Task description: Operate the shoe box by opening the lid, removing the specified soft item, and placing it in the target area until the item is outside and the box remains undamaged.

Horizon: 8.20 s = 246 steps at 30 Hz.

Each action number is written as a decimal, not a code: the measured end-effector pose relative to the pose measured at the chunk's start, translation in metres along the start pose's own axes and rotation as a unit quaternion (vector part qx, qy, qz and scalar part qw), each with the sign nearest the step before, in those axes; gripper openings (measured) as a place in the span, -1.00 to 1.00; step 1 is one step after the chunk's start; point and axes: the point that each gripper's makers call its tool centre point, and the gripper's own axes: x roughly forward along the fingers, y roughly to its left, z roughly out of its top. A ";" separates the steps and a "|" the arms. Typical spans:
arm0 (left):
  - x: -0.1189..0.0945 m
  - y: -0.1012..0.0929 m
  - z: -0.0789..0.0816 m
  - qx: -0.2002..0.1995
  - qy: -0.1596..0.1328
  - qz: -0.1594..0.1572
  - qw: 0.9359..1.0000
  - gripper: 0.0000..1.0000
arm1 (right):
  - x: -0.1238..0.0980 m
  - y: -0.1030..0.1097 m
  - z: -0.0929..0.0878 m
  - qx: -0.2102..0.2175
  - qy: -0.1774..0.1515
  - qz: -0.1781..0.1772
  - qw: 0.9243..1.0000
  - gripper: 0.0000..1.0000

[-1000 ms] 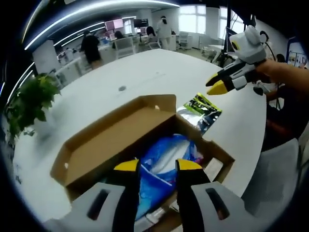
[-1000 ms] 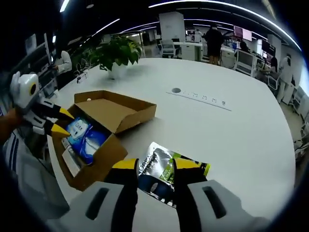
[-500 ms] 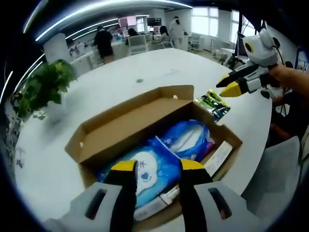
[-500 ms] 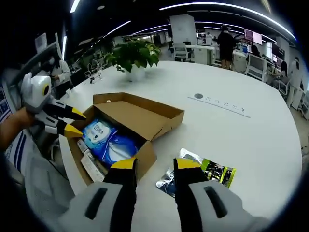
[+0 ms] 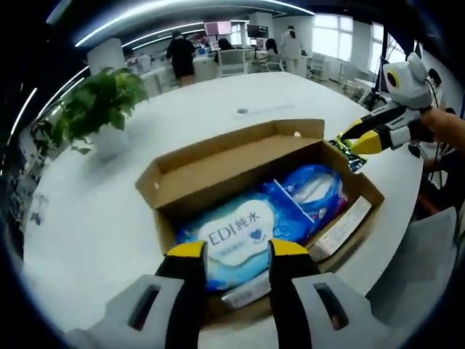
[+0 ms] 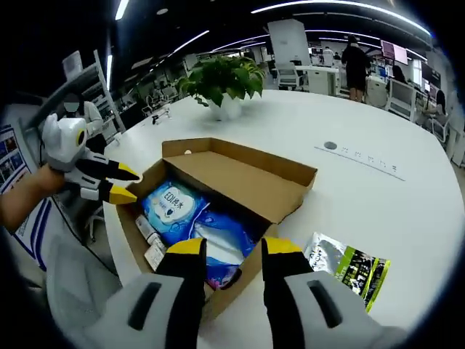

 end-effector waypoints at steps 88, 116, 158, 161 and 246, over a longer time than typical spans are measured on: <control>0.000 0.046 -0.067 -0.115 0.035 0.042 0.992 -0.89 | 0.104 0.066 0.001 -0.031 0.063 0.063 0.996 -1.00; 0.000 0.046 -0.067 -0.102 0.051 0.044 0.993 -0.89 | 0.065 0.043 -0.003 -0.053 0.063 0.039 0.996 -1.00; 0.025 0.017 -0.019 -0.011 0.037 0.013 0.999 -0.44 | 0.071 0.023 -0.025 -0.048 0.088 0.028 0.995 -1.00; 0.033 0.010 -0.023 -0.019 0.049 -0.010 0.999 -0.44 | 0.071 0.023 -0.026 -0.053 0.089 0.027 0.994 -1.00; 0.015 -0.052 0.030 -0.108 0.007 -0.104 0.989 -1.00 | 0.001 -0.001 0.005 0.001 0.030 -0.002 1.000 -1.00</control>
